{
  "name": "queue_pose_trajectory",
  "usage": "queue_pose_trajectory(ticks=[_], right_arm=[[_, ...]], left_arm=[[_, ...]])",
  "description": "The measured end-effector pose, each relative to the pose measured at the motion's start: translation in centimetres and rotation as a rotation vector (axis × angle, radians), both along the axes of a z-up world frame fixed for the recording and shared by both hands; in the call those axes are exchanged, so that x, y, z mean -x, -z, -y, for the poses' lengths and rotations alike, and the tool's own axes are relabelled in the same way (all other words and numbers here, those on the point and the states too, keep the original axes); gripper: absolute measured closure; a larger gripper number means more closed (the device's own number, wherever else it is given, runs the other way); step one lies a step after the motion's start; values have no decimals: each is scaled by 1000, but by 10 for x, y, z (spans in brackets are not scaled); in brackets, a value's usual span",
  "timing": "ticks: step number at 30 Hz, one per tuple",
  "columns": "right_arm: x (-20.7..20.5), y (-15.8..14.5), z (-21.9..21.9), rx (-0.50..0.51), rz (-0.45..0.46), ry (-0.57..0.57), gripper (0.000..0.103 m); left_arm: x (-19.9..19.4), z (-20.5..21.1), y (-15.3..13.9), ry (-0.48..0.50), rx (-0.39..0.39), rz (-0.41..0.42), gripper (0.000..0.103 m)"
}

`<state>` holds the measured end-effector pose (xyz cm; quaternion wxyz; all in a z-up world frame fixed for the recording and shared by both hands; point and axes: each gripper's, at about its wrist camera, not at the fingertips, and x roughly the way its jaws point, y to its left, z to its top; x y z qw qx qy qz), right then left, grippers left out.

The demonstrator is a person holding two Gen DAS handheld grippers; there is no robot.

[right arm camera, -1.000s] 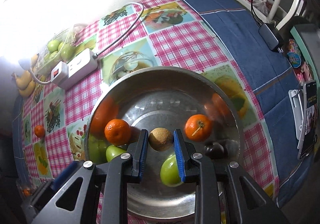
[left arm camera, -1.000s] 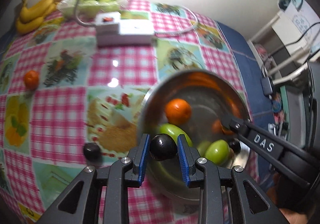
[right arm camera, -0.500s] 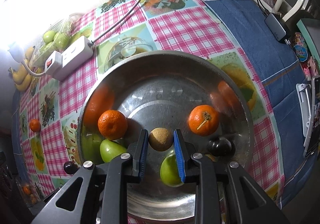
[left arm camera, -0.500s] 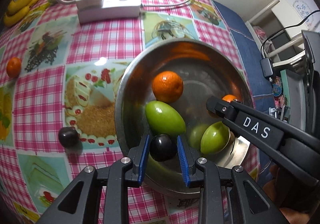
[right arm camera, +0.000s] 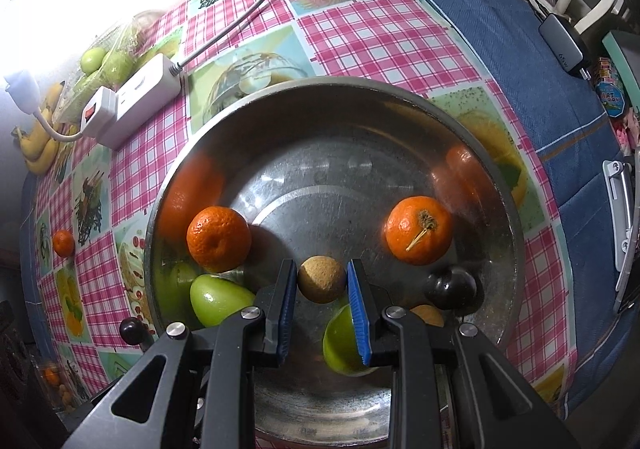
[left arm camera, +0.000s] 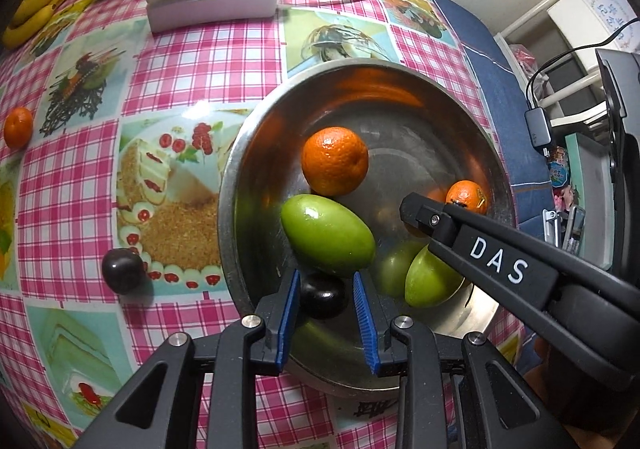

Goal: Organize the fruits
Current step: 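Open the left gripper over the bowl releasing the plum while the right gripper releases the tan fruit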

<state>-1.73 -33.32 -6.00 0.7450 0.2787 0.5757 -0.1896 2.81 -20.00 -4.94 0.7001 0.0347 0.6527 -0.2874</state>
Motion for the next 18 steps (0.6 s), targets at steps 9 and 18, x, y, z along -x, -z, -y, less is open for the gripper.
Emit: queue_pose_trajectory(ticks=[9,18], right_arm=[[1,-5,2,-3,12,16,75],[5,-26,3,26,63,26,75]], left_arm=[[0,-4,-6,-2,12,5,72],[-4,-16,-25,-17,36,51,72]])
